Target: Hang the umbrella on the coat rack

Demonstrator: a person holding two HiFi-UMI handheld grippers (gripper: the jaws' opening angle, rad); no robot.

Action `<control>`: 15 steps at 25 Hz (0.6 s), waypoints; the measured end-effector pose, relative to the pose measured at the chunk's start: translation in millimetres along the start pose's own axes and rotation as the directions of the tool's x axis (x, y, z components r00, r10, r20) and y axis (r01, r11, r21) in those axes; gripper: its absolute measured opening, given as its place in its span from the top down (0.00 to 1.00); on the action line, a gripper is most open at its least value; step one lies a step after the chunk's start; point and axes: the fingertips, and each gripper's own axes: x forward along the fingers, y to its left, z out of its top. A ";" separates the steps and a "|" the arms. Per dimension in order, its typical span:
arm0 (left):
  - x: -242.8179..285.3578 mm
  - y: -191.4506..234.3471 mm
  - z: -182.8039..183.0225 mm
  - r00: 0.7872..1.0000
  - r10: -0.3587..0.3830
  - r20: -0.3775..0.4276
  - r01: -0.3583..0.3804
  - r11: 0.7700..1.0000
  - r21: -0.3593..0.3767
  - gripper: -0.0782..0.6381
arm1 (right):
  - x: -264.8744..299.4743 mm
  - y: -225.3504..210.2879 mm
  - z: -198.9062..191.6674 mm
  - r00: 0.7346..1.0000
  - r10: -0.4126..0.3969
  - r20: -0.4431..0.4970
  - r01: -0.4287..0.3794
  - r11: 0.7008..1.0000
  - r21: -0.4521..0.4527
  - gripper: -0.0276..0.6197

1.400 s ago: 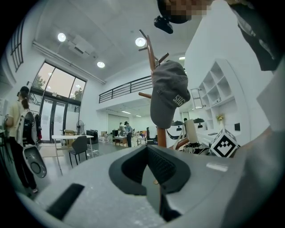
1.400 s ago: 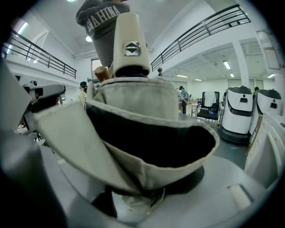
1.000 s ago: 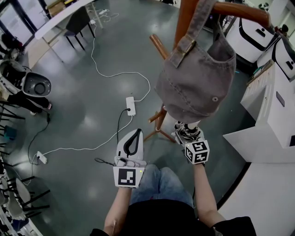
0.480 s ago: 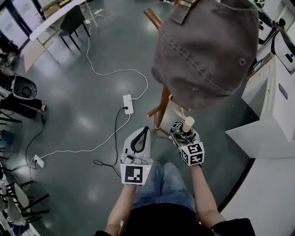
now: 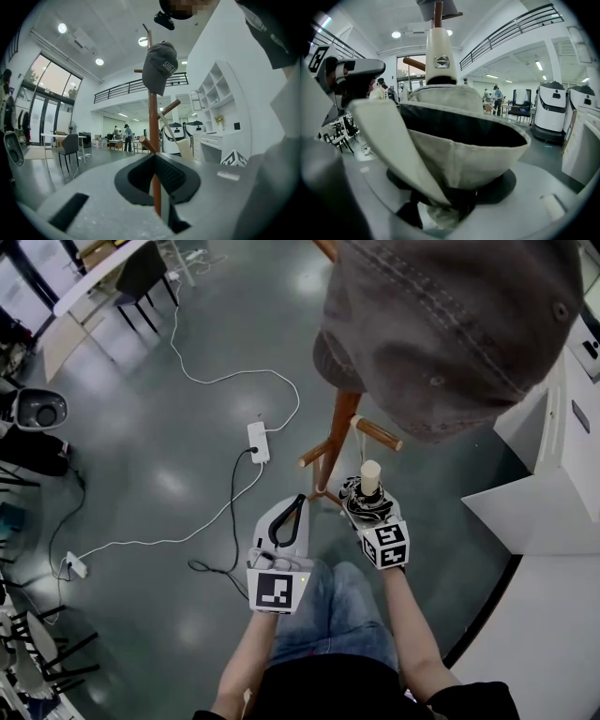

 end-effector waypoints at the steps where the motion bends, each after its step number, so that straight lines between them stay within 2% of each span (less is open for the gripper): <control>1: -0.4 -0.8 0.6 1.000 -0.002 0.002 0.002 1.000 0.001 0.88 | 1.5 0.6 0.1 1.000 0.002 0.002 -0.002 1.000 0.002 0.45; 10: -5.5 0.8 2.6 1.000 0.002 -0.009 -0.002 1.000 -0.001 0.88 | 17.4 10.0 -0.4 0.999 0.031 -0.019 -0.031 1.000 -0.007 0.41; 15: -8.7 3.1 14.9 1.000 0.010 -0.008 -0.010 1.000 -0.002 0.88 | 0.7 10.5 14.3 1.000 0.024 0.004 -0.024 1.000 -0.009 0.41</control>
